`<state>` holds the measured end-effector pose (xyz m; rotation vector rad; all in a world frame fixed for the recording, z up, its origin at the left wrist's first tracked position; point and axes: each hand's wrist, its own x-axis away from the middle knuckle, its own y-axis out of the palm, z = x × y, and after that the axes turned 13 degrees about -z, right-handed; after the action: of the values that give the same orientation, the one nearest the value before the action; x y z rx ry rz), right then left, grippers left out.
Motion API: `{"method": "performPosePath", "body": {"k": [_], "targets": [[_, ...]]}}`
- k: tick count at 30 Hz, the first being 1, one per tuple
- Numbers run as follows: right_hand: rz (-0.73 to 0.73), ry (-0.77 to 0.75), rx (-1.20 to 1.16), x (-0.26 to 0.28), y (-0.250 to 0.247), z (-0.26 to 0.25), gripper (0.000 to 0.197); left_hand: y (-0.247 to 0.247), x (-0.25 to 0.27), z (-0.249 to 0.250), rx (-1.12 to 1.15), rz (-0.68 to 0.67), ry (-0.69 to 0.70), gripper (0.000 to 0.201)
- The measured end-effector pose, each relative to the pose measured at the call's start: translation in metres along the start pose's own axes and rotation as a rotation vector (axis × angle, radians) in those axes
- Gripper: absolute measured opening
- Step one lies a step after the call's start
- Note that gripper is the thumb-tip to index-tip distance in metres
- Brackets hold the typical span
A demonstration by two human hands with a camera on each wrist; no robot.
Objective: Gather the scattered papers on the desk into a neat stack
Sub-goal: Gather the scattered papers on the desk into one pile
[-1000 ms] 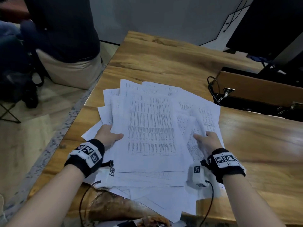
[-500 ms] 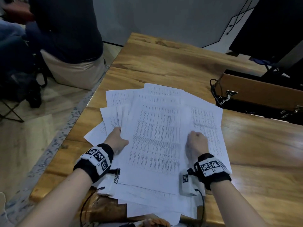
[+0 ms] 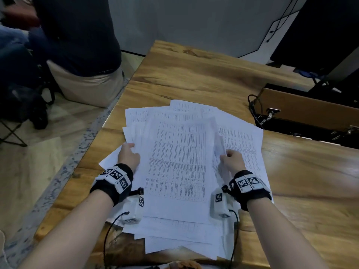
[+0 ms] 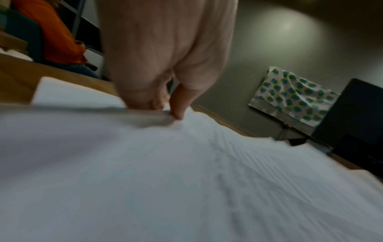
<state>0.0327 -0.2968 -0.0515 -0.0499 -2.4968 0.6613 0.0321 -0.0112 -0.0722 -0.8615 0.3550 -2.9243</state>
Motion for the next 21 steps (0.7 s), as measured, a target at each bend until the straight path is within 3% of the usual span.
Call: {"method": "performPosePath", "body": {"k": [3,6,9,11,14,16,19,21], "targets": [[-0.036,-0.032,-0.017,-0.001,-0.020,0.000,0.027,-0.015,0.001,0.000,0.145,-0.087,0.047,0.044],[-0.076,0.002,-0.063,-0.006,-0.033,0.009,0.024,-0.025,0.001,0.002,0.167,-0.199,0.006,0.045],[-0.061,-0.010,-0.055,-0.005,-0.016,0.008,0.022,-0.018,0.008,0.006,0.082,-0.297,-0.043,0.040],[-0.065,0.008,-0.187,-0.002,0.010,0.003,0.024,-0.008,0.014,0.009,0.082,-0.377,-0.031,0.041],[-0.029,0.056,-0.401,-0.001,0.037,0.004,0.033,0.004,0.016,0.011,0.087,-0.410,-0.041,0.068],[0.014,0.030,-0.447,0.000,0.034,0.008,0.039,0.003,0.019,0.009,0.061,-0.374,-0.015,0.075],[0.124,-0.013,-0.118,0.004,0.008,0.019,0.048,-0.003,0.017,0.000,0.096,-0.298,0.002,0.080],[0.045,0.037,0.130,0.008,0.005,0.022,0.049,-0.001,0.018,0.000,0.114,-0.289,-0.016,0.087]]}}
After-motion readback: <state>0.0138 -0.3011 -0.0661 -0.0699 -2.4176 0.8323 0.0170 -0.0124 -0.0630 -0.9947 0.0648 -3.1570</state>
